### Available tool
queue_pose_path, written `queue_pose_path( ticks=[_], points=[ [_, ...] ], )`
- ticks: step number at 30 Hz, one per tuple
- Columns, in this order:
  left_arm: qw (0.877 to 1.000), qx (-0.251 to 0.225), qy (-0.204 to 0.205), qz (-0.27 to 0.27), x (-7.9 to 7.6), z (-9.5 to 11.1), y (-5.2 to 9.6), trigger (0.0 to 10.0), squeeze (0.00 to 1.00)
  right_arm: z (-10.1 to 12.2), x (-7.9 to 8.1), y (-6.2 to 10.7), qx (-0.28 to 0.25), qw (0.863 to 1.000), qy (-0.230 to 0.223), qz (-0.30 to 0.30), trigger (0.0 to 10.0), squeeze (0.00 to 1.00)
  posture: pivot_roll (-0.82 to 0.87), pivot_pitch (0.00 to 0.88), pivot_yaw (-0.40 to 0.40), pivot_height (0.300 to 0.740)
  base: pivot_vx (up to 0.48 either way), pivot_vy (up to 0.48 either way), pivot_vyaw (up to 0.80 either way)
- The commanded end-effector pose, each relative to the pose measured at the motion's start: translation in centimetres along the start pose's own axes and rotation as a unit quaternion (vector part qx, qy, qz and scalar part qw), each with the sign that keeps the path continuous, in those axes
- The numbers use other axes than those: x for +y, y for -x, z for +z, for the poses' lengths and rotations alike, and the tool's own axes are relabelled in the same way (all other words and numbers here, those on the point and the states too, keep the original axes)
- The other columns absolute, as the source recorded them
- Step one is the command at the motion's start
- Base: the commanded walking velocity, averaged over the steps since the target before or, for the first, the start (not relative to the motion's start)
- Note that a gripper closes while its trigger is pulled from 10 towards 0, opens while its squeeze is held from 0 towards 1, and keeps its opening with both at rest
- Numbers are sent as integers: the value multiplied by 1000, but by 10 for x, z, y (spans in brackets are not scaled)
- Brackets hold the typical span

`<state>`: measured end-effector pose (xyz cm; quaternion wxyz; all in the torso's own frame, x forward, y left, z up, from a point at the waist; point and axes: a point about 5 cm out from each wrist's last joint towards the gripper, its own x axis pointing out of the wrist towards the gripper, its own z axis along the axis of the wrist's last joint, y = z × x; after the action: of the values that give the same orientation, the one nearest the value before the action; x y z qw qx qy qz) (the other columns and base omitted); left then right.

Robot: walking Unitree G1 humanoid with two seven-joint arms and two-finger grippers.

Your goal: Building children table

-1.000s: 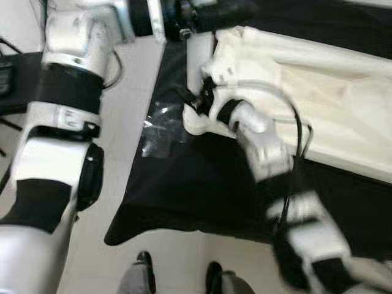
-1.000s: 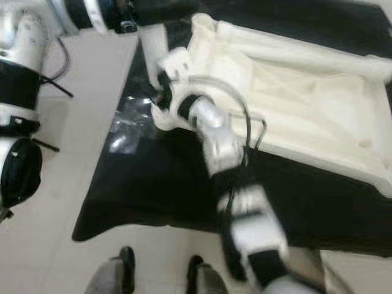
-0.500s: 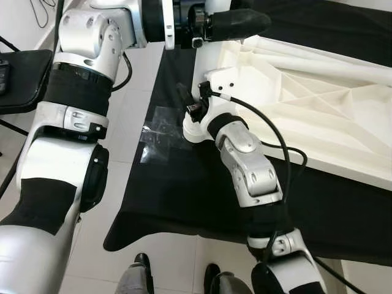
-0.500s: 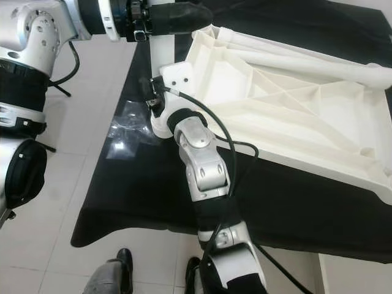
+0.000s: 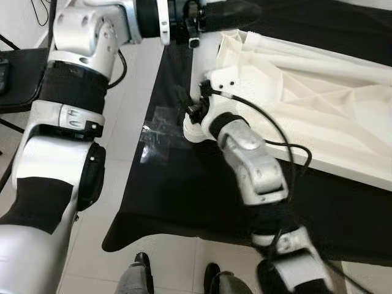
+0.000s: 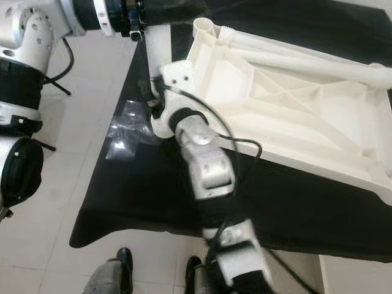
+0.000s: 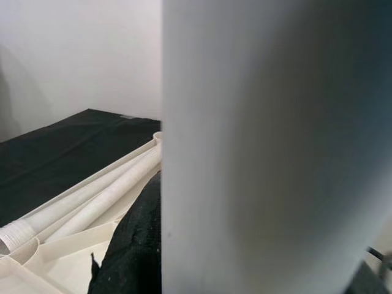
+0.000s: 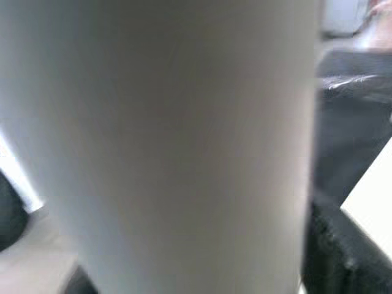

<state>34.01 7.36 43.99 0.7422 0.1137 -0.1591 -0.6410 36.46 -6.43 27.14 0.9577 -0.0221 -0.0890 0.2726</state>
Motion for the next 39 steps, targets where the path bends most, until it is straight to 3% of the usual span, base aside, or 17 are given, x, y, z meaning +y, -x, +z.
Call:
queue_pose_path(
  ticks=[1,7,8,13,14,15,16,23,28,29,31,32,35,36,37,38,39],
  points=[
    [997,7,9,-75,-12,1,-17,0,0,-4,-15,-4,11,998,-4,68,10000,1000,101,316,-51,740,0,0,0],
    [997,7,9,-79,-13,2,-17,0,0,13,-20,-4,-22,985,29,169,10000,1000,110,318,-48,740,0,0,0],
    [997,8,10,-82,-14,2,-18,0,0,18,-22,-5,-27,977,48,208,10000,0,123,323,-47,740,0,0,0],
    [996,13,14,-87,-15,2,-18,0,0,25,-16,-10,-39,953,62,295,10000,0,134,326,-43,740,0,0,0],
    [996,13,14,-87,-15,2,-18,0,0,26,-15,-12,-44,949,61,305,2824,0,143,327,-41,740,0,0,0],
    [996,14,13,-87,-15,2,-18,0,0,27,-14,-12,-48,947,60,313,2824,0,143,327,-41,740,0,0,0],
    [996,14,14,-87,-15,2,-18,0,0,28,-13,-13,-51,944,55,320,0,0,143,327,-41,740,0,0,0],
    [996,14,15,-92,-16,2,-18,0,0,33,-13,-18,-62,924,47,374,0,0,140,332,-43,740,0,0,0],
    [996,7,12,-89,-15,0,-17,0,0,29,-16,-18,-56,926,54,369,0,0,129,333,-42,740,0,0,0],
    [996,3,10,-85,-14,0,-17,431,827,28,-17,-18,-56,929,56,362,0,0,128,333,-42,740,0,0,0],
    [997,1,8,-82,-14,0,-17,431,827,27,-18,-18,-56,930,57,358,0,0,128,333,-42,740,0,0,0],
    [997,3,11,-77,-13,-1,-17,10000,1000,26,-21,-18,-56,936,58,342,0,0,122,333,-45,740,0,0,0],
    [999,5,5,-40,-8,1,-15,10000,1000,14,-28,-20,-28,960,63,270,0,0,109,337,-54,740,0,0,0],
    [1000,-1,8,-25,-6,4,-10,10000,0,-1,-32,-22,5,985,59,163,0,0,109,336,-74,740,0,0,0],
    [1000,-4,8,-11,-4,7,-6,10000,0,-17,-40,-20,32,998,35,-41,0,0,117,332,-84,740,0,0,0],
    [1000,-4,8,-11,-4,7,-6,10000,0,-17,-40,-20,32,998,35,-41,0,0,117,332,-84,740,0,0,0],
    [1000,-5,9,2,-2,8,-2,10000,0,-45,-14,-1,74,993,-7,-91,0,0,117,332,-84,740,0,0,0]
  ],
)
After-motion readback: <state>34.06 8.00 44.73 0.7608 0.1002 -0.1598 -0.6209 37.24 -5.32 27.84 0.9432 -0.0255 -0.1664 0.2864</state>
